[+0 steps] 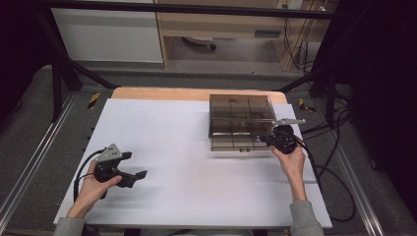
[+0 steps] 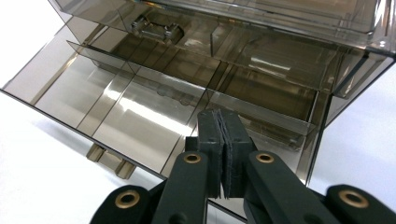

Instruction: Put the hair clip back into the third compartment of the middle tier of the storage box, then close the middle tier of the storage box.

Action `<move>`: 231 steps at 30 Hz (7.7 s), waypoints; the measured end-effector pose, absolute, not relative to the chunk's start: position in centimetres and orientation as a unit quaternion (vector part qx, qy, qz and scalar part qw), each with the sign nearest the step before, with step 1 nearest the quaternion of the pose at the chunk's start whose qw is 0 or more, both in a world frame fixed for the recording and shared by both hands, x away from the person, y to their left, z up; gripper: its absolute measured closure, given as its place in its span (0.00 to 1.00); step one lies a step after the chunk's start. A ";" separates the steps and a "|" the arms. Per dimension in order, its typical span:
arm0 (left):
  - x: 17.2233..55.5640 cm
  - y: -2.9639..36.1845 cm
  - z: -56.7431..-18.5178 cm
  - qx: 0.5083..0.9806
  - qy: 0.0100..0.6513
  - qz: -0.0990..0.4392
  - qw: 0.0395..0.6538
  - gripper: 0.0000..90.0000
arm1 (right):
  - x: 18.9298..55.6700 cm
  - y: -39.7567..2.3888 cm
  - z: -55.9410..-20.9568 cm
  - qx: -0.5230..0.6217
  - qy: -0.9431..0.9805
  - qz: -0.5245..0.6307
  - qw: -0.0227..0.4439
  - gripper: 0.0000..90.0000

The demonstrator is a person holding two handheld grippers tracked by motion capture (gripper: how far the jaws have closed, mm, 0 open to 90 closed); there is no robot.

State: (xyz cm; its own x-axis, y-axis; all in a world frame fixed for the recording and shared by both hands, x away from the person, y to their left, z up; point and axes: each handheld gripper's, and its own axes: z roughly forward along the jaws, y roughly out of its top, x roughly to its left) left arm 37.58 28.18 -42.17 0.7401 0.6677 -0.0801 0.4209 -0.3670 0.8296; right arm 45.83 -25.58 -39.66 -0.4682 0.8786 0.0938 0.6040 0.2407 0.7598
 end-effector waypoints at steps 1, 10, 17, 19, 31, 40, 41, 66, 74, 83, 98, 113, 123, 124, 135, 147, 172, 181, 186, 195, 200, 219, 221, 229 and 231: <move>37.6 28.2 -42.2 0.815 0.334 0.136 0.453 0.03 | 45.8 -25.6 -39.7 0.483 0.768 0.380 0.180 0.99; 37.6 28.2 -42.2 0.815 0.334 0.136 0.454 0.03 | 46.0 -25.5 -40.1 0.485 0.771 0.372 0.180 0.99; 37.6 28.2 -42.2 0.816 0.334 0.136 0.453 0.03 | 46.1 -25.7 -40.5 0.490 0.770 0.367 0.178 0.99; 37.6 28.2 -42.2 0.816 0.334 0.136 0.453 0.03 | 46.1 -25.7 -40.6 0.490 0.771 0.365 0.177 0.99; 37.6 28.2 -42.2 0.815 0.334 0.136 0.453 0.03 | 46.2 -25.9 -40.9 0.495 0.771 0.356 0.184 0.91; 37.6 28.2 -42.1 0.815 0.334 0.137 0.454 0.03 | 46.0 -26.0 -40.0 0.490 0.763 0.372 0.197 0.58; 37.6 28.2 -42.1 0.815 0.334 0.137 0.454 0.03 | 46.0 -26.0 -39.9 0.492 0.761 0.374 0.199 0.55; 37.5 28.3 -42.0 0.812 0.334 0.136 0.458 0.03 | 44.9 -25.4 -39.2 0.480 0.768 0.394 0.160 0.02; 37.5 28.3 -42.0 0.813 0.334 0.137 0.456 0.03 | 44.0 -24.7 -38.4 0.466 0.770 0.404 0.162 0.01; 37.6 28.3 -42.0 0.813 0.334 0.136 0.457 0.03 | 42.9 -24.2 -38.4 0.451 0.778 0.410 0.153 0.01; 37.5 28.3 -42.0 0.813 0.334 0.137 0.456 0.03 | 40.8 -23.3 -38.5 0.435 0.791 0.401 0.158 0.01; 37.6 28.2 -42.1 0.813 0.335 0.136 0.456 0.03 | 39.8 -22.7 -39.0 0.423 0.795 0.412 0.134 0.01; 37.6 28.2 -42.1 0.813 0.334 0.136 0.456 0.03 | 39.3 -22.3 -40.0 0.422 0.805 0.398 0.127 0.12; 37.6 28.2 -42.1 0.813 0.334 0.136 0.456 0.03 | 39.3 -22.2 -40.0 0.421 0.805 0.398 0.127 0.14; 37.6 28.1 -42.1 0.815 0.334 0.136 0.454 0.03 | 39.3 -21.8 -40.7 0.408 0.816 0.388 0.130 0.47; 37.6 28.1 -42.1 0.814 0.334 0.137 0.455 0.03 | 39.4 -22.0 -41.4 0.417 0.808 0.392 0.140 0.71; 37.6 28.1 -42.1 0.816 0.332 0.138 0.453 0.03 | 39.8 -22.2 -41.7 0.420 0.807 0.388 0.147 1.00; 37.6 28.1 -42.1 0.816 0.332 0.137 0.454 0.03 | 40.2 -22.1 -42.1 0.420 0.811 0.378 0.150 1.00; 37.6 28.1 -42.1 0.816 0.332 0.137 0.453 0.03 | 40.5 -22.0 -42.6 0.425 0.811 0.374 0.149 1.00; 37.6 28.1 -42.1 0.816 0.332 0.137 0.452 0.03 | 40.8 -21.7 -43.0 0.421 0.815 0.369 0.152 1.00; 37.6 28.0 -42.2 0.817 0.332 0.136 0.451 0.03 | 40.9 -21.7 -43.1 0.422 0.815 0.367 0.153 1.00; 37.6 28.0 -42.2 0.818 0.331 0.137 0.450 0.03 | 41.6 -21.4 -43.7 0.418 0.813 0.369 0.170 1.00; 37.6 28.0 -42.2 0.818 0.332 0.137 0.450 0.03 | 41.7 -21.4 -43.8 0.416 0.812 0.370 0.173 1.00; 37.6 28.1 -42.2 0.817 0.332 0.137 0.450 0.03 | 41.7 -21.3 -43.7 0.415 0.809 0.377 0.176 1.00; 37.6 28.1 -42.2 0.817 0.332 0.137 0.450 0.03 | 41.7 -21.4 -43.6 0.415 0.807 0.381 0.178 1.00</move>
State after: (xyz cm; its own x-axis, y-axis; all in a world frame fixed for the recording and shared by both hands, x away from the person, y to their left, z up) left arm 37.60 28.05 -42.19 0.7420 0.6661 -0.0756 0.4198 -0.3738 0.8271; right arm 41.72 -21.39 -43.62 -0.5925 0.8051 0.0287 0.5344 0.3661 0.7618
